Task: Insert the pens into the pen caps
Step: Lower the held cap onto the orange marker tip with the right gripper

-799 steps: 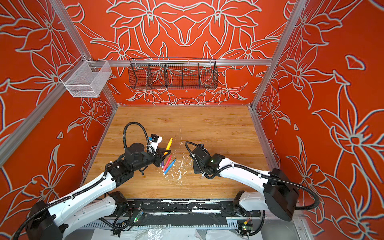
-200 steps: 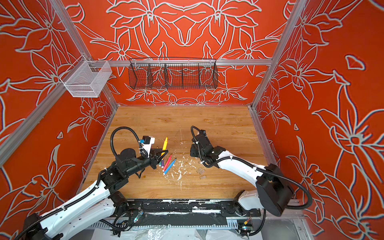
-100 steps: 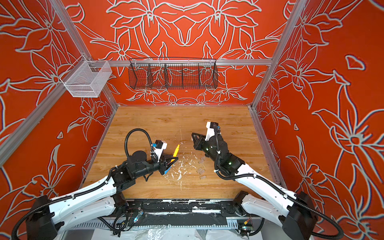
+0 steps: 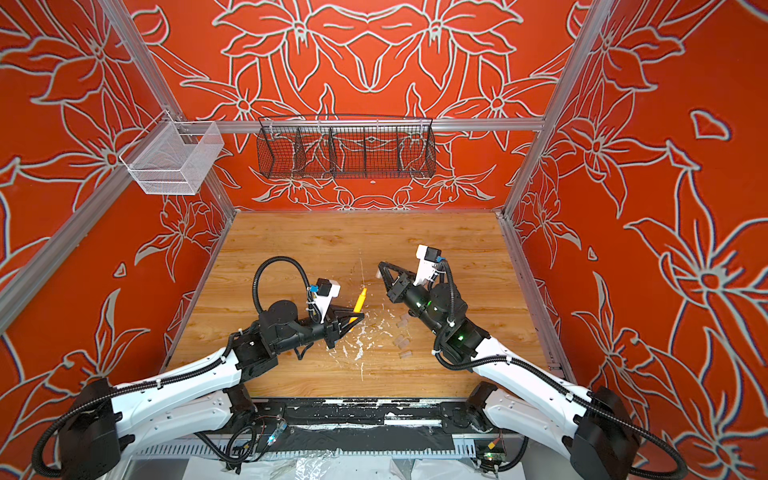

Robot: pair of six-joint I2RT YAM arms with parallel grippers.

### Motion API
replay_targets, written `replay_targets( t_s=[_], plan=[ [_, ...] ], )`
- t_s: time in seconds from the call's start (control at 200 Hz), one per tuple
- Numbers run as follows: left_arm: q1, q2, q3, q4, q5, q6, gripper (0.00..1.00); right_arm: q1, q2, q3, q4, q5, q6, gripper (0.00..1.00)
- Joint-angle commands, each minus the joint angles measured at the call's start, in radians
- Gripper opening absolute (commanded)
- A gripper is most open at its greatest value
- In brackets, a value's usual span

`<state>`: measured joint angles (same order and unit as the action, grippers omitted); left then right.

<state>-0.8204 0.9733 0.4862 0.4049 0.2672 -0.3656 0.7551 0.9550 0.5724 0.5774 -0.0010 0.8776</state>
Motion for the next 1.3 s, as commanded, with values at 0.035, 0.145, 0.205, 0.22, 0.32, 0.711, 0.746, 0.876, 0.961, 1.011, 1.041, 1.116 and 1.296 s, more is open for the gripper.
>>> replay_targets(
  t_s=[0.035,0.145,0.205,0.22,0.32,0.711,0.746,0.876,0.961,1.011,1.041,1.116,1.296],
  plan=[
    [-0.008,0.022,0.040,0.060,0.021,-0.009,0.00,0.009,0.004,-0.031,0.128,-0.039,0.028,0.01],
    [-0.010,0.052,0.053,0.061,0.025,-0.011,0.00,0.011,0.008,-0.035,0.136,-0.051,0.033,0.00],
    [-0.010,0.057,0.055,0.066,0.026,-0.011,0.00,0.012,0.008,-0.042,0.137,-0.055,0.032,0.00],
    [-0.010,0.059,0.056,0.066,0.026,-0.010,0.00,0.011,0.008,-0.043,0.137,-0.054,0.032,0.00],
    [-0.011,0.065,0.060,0.069,0.027,-0.014,0.00,0.012,0.007,-0.054,0.133,-0.053,0.032,0.00],
    [-0.014,0.075,0.066,0.070,0.030,-0.016,0.00,0.012,0.035,-0.086,0.169,-0.077,0.055,0.00],
    [-0.014,0.077,0.066,0.070,0.029,-0.017,0.00,0.013,0.035,-0.086,0.170,-0.079,0.055,0.00],
    [-0.014,0.080,0.066,0.067,0.030,-0.014,0.00,0.012,0.021,-0.085,0.165,-0.071,0.047,0.00],
    [-0.014,0.075,0.067,0.063,0.031,-0.013,0.00,0.013,0.009,-0.079,0.159,-0.070,0.038,0.00],
    [-0.014,0.073,0.066,0.063,0.029,-0.012,0.00,0.012,0.002,-0.073,0.152,-0.071,0.031,0.00],
    [-0.014,0.072,0.063,0.063,0.026,-0.012,0.00,0.013,-0.002,-0.070,0.148,-0.071,0.028,0.00],
    [-0.014,0.072,0.063,0.063,0.024,-0.012,0.00,0.014,-0.009,-0.066,0.144,-0.073,0.028,0.00],
    [-0.014,0.067,0.063,0.060,0.022,-0.011,0.00,0.022,0.006,-0.081,0.157,-0.079,0.044,0.00]
  ],
)
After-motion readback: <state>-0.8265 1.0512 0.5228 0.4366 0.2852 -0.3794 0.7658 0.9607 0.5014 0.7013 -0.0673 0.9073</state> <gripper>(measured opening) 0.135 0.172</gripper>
